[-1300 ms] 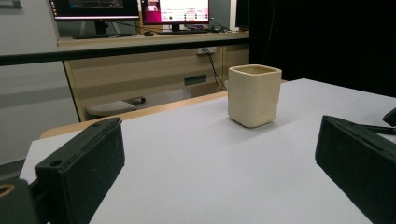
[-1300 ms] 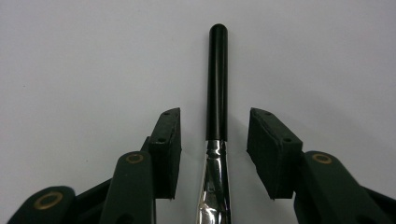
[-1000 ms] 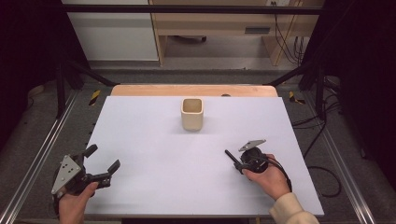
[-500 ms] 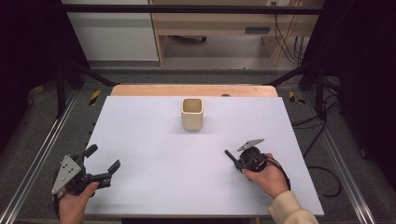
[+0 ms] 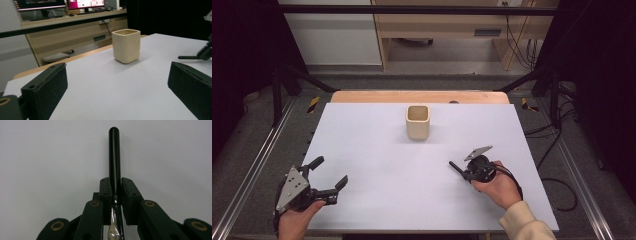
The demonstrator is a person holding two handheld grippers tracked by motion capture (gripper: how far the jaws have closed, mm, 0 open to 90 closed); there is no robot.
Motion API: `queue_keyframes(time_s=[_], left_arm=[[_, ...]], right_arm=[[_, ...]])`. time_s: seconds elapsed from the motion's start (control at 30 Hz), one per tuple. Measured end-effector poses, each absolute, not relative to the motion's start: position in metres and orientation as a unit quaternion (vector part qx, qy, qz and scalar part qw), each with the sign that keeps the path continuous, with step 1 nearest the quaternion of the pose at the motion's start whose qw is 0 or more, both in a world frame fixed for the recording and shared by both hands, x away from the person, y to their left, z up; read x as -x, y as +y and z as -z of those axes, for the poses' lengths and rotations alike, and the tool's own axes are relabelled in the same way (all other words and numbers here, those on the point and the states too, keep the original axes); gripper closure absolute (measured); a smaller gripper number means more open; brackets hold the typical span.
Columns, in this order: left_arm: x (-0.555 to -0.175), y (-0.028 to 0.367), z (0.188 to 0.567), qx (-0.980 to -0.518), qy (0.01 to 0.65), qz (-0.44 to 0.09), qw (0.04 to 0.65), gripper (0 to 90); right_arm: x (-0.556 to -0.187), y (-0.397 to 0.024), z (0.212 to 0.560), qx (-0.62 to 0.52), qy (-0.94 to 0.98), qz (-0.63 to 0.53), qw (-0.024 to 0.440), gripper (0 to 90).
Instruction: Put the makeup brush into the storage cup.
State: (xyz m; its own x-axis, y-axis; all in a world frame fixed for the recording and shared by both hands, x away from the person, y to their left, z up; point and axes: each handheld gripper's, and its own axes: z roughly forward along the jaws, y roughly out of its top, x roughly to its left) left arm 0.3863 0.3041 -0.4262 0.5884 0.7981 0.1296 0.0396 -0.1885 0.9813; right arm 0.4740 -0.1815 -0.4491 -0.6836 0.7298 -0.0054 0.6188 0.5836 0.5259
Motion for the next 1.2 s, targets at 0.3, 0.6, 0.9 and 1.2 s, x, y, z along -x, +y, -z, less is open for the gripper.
queue_keyframes(time_s=[0.3,0.6,0.9,1.2], left_arm=[[-0.398,0.258,0.417,-0.74,0.251,-0.325,0.532,3.2],[-0.405,0.218,0.4,-0.769,0.199,-0.331,0.509,3.4],[-0.411,0.192,0.393,-0.785,0.174,-0.336,0.49,4.4],[-0.418,0.169,0.393,-0.807,0.142,-0.345,0.457,5.9]], right_arm=[[-0.485,-0.163,0.414,-0.328,0.907,-0.238,0.113,79.4],[-0.494,-0.14,0.388,-0.286,0.924,-0.23,0.111,79.4],[-0.497,-0.128,0.375,-0.266,0.933,-0.221,0.101,79.4],[-0.5,-0.115,0.362,-0.249,0.94,-0.216,0.092,79.3]])
